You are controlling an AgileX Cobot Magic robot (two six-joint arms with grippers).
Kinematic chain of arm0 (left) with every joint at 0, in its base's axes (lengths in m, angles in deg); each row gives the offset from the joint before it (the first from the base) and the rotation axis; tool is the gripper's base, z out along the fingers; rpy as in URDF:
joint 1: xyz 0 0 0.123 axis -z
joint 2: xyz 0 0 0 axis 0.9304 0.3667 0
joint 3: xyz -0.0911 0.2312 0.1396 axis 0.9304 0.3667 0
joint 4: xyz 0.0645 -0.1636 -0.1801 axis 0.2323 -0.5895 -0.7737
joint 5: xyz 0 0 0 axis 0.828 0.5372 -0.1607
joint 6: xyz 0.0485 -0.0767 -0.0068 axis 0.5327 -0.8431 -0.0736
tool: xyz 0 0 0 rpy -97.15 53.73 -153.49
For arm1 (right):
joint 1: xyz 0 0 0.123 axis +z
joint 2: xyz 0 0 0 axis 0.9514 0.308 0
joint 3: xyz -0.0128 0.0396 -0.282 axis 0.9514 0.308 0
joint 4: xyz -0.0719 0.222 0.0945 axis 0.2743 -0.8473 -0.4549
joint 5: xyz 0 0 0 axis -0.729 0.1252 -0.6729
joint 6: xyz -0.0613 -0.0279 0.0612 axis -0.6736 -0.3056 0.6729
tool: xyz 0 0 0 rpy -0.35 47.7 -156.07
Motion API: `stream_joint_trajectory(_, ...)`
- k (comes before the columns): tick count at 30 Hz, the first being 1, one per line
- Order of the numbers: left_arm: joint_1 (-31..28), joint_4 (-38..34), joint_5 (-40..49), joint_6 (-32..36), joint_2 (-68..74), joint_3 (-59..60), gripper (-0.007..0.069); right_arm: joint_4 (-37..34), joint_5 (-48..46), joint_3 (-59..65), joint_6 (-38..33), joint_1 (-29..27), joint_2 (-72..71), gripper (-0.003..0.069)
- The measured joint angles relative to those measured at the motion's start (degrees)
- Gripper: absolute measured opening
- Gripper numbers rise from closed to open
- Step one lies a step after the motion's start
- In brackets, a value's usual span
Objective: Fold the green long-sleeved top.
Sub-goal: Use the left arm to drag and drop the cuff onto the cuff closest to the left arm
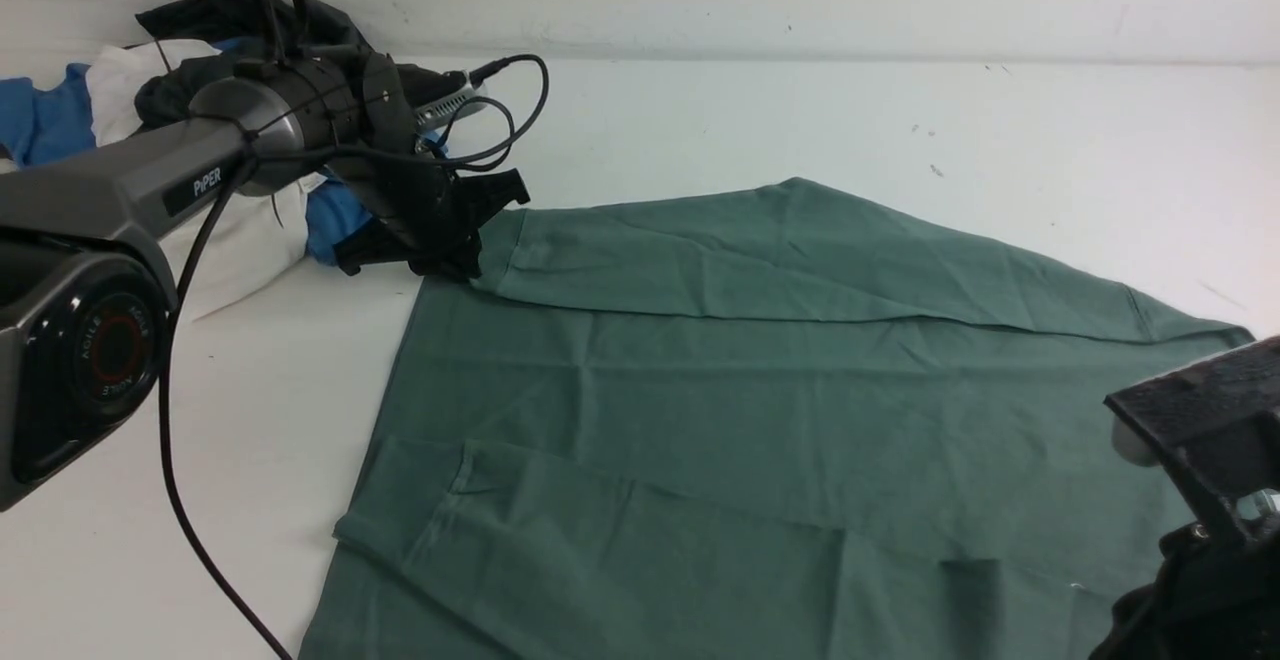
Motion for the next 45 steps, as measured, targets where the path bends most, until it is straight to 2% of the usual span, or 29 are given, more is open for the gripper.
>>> stream_joint_trajectory(6,0.0,-0.4,6.6,4.3,-4.4,0.0,0.0006,1.0,0.8,0.0,0.0,0.0,0.0,-0.0013)
stream_joint_trajectory(11,0.0,-1.9,15.5,8.6,-10.2,0.0,0.0006,4.6,1.6,0.0,0.5,-0.2,0.0,-0.0013)
stream_joint_trajectory(14,0.0,-2.4,19.6,10.6,-13.1,0.0,0.0006,8.2,1.8,0.0,2.1,-2.5,0.0,-0.0013)
stream_joint_trajectory(16,0.2,-2.3,23.2,11.4,-15.9,0.0,0.0006,9.5,1.8,0.0,2.3,-6.1,0.0,-0.0014)
stream_joint_trajectory(20,1.7,0.4,24.3,12.6,-20.3,1.6,0.0006,9.7,1.8,0.0,2.2,-10.8,0.0,-0.0014)
stream_joint_trajectory(25,4.7,3.7,24.5,10.9,-26.7,9.2,0.0006,8.9,1.9,0.0,1.9,-12.3,0.0,-0.0014)
stream_joint_trajectory(34,9.9,11.7,24.6,1.8,-36.4,34.7,0.0006,-1.1,4.7,0.0,-6.2,-12.4,0.0,-0.0014)
stream_joint_trajectory(40,10.0,7.4,23.8,1.3,-36.6,42.0,0.0006,-2.7,7.5,0.0,-7.8,-12.5,0.0,-0.0014)
stream_joint_trajectory(45,10.1,6.3,23.4,1.3,-36.6,43.5,0.0006,-3.4,8.7,0.0,-8.1,-12.5,0.0,-0.0014)
